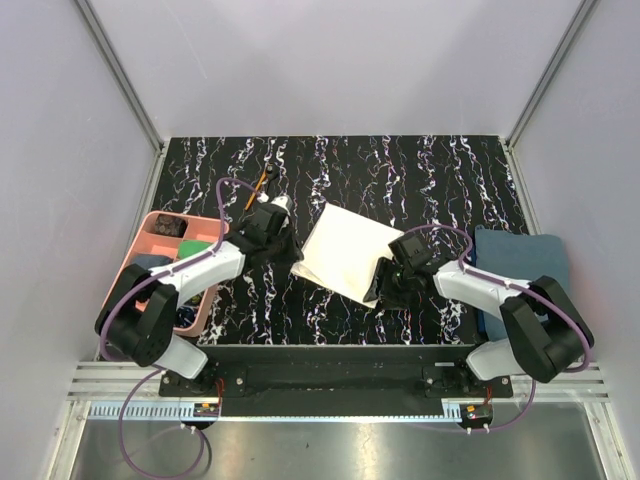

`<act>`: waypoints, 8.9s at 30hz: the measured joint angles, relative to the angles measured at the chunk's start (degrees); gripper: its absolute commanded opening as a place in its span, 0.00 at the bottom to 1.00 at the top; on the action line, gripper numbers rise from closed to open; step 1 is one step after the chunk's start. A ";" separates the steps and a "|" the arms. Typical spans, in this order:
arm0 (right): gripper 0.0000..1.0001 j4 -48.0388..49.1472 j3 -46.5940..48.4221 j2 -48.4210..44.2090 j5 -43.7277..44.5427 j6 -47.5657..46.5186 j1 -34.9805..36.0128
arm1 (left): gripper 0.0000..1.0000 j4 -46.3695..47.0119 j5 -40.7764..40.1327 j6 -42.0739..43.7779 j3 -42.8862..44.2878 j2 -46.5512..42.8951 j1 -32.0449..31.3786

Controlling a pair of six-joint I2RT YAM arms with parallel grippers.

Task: Fold the napkin into a case and place the utensils inside
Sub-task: Fold the rectangle-folded napkin at the center of the board, then fold the square-folded napkin at the center of the board.

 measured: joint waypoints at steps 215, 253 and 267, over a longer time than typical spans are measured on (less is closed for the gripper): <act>0.29 -0.66 37.73 30.32 -18.12 -18.93 -15.98 | 0.36 8.83 3.34 -8.57 -2.19 4.72 -4.57; 0.28 -2.14 35.95 29.68 -19.69 -22.91 -20.24 | 0.43 1.64 -0.87 -4.85 7.28 11.04 -0.79; 0.26 -1.53 35.76 29.68 -20.98 -22.53 -20.24 | 0.34 0.83 -1.92 -4.72 7.28 11.65 -1.01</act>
